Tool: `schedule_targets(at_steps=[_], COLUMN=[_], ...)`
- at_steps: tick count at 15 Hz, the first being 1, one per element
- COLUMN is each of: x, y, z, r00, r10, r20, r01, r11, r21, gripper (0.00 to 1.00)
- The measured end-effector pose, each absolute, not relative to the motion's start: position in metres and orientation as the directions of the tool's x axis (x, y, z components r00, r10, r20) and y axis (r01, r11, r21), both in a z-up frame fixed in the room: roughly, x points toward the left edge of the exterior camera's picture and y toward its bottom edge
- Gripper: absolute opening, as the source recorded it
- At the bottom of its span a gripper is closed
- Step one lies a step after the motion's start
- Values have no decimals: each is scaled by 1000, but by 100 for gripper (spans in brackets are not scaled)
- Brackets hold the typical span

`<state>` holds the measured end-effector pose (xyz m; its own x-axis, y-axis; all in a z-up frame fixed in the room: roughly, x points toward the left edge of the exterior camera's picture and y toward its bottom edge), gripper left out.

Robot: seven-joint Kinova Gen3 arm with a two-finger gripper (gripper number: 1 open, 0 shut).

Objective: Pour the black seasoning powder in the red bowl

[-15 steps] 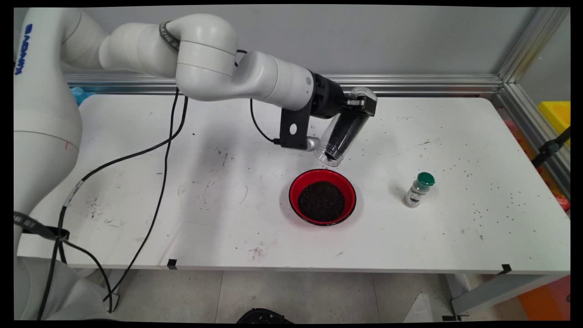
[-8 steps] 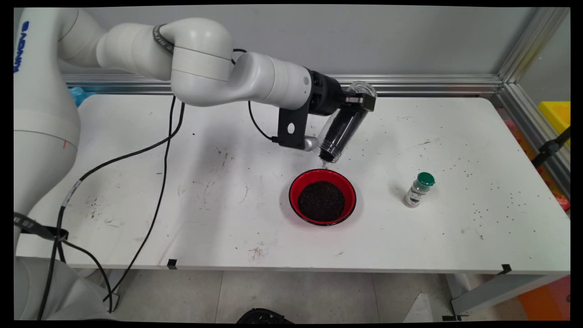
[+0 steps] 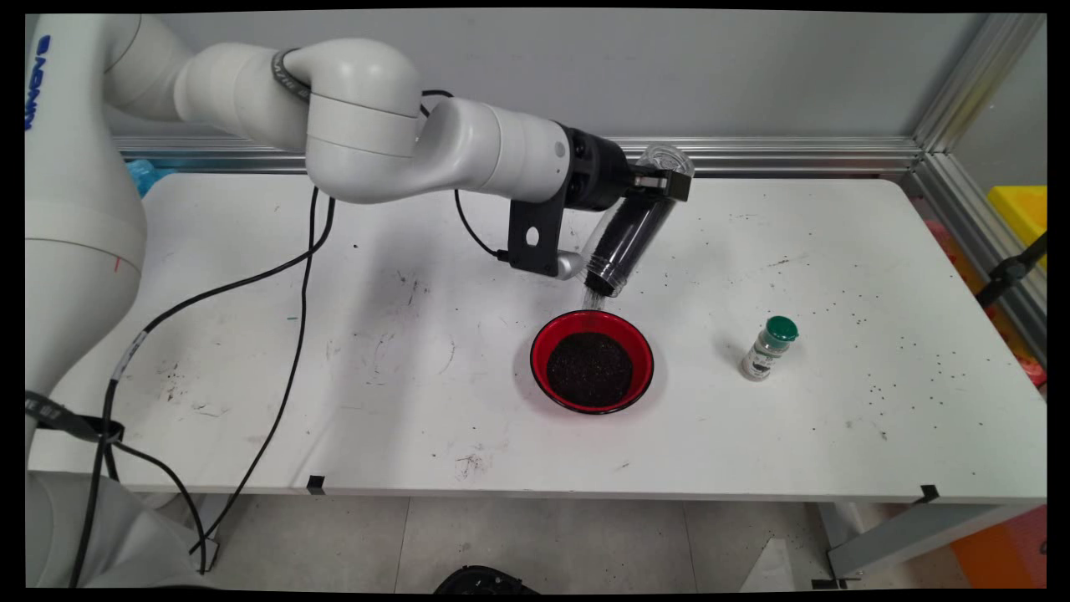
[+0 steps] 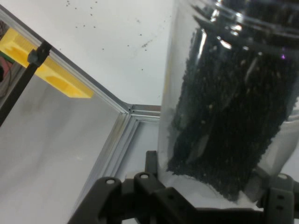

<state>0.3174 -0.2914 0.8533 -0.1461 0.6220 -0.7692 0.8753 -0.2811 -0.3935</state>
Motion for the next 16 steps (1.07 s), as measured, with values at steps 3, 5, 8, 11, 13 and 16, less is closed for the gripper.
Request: schedule_targets(at_steps=[3,5,8,11,13,16], x=[316,316,314,314,313,312], y=[-288,-287,-284,-282,-281,-279], z=[854,854,854,854,854,855], r00=[-141,-139,-136,-135,-133,-132], r10=[615,613,607,603,599,592], r20=[-775,-778,-783,-787,-790,-795], r01=[874,874,872,872,871,870], r11=[-290,-294,-301,-306,-309,-316], r21=[-389,-388,-385,-383,-381,-380], gripper=[0,0,0,0,0,0])
